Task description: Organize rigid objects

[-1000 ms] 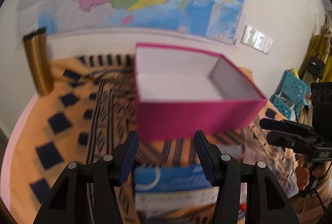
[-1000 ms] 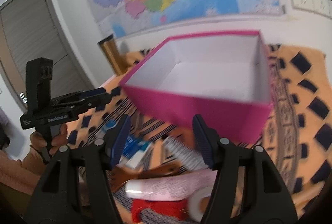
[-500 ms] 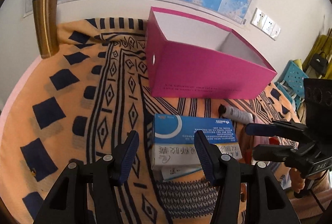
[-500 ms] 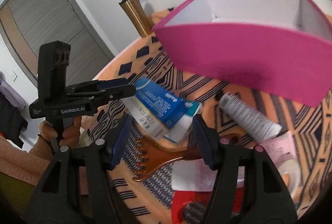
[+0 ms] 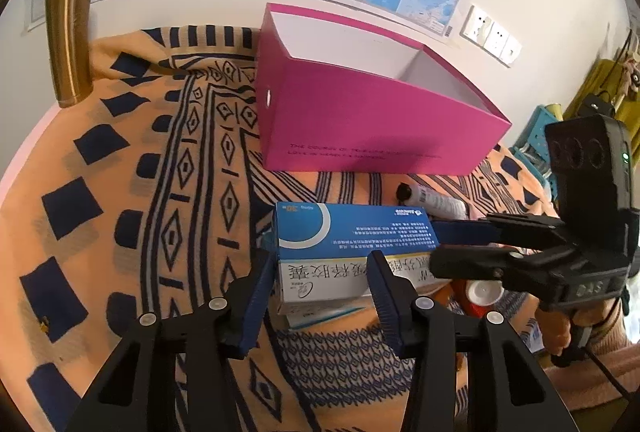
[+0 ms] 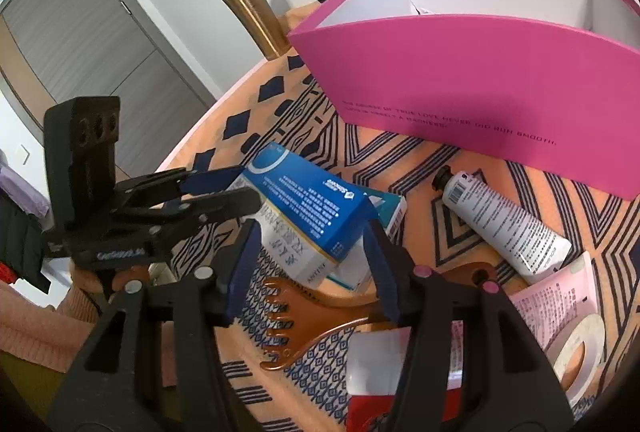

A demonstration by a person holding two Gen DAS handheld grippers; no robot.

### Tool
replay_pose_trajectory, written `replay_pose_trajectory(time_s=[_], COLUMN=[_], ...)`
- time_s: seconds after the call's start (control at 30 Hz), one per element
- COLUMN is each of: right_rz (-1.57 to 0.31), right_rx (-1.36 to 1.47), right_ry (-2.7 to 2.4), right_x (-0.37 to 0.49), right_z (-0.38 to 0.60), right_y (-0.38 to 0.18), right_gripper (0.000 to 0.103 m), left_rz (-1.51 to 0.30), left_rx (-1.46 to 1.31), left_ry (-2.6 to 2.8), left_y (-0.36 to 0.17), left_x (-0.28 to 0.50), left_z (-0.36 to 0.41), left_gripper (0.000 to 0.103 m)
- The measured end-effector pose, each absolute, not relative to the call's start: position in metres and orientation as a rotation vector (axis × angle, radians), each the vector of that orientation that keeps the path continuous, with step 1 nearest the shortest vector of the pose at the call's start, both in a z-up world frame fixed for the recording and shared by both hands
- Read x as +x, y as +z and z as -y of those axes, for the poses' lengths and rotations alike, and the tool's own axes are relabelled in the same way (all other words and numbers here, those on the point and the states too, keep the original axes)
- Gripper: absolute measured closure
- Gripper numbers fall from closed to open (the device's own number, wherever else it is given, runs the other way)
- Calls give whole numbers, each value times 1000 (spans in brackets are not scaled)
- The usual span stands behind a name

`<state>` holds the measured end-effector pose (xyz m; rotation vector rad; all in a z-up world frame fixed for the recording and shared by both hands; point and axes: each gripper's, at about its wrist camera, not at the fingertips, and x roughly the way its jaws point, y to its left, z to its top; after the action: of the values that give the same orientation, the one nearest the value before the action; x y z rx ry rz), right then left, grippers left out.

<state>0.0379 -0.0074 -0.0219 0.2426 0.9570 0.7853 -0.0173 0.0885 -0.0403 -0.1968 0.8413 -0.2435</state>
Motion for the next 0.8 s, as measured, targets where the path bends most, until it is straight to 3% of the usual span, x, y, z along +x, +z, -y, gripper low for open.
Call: replay_pose_trajectory(time_s=[0.23, 0.8], right_rz=[-987, -943], right_rx=[247, 216], right_ry=[767, 740], right_x=[45, 42], right_z=[5, 12], right_y=[-29, -17], right_gripper=[55, 55], left_rz=[-845, -816], left_rx=[-224, -207], left_ry=[-264, -281], left_y=[-41, -28], left_x=[-19, -20], left_z=[-90, -80], left_gripper=[56, 56])
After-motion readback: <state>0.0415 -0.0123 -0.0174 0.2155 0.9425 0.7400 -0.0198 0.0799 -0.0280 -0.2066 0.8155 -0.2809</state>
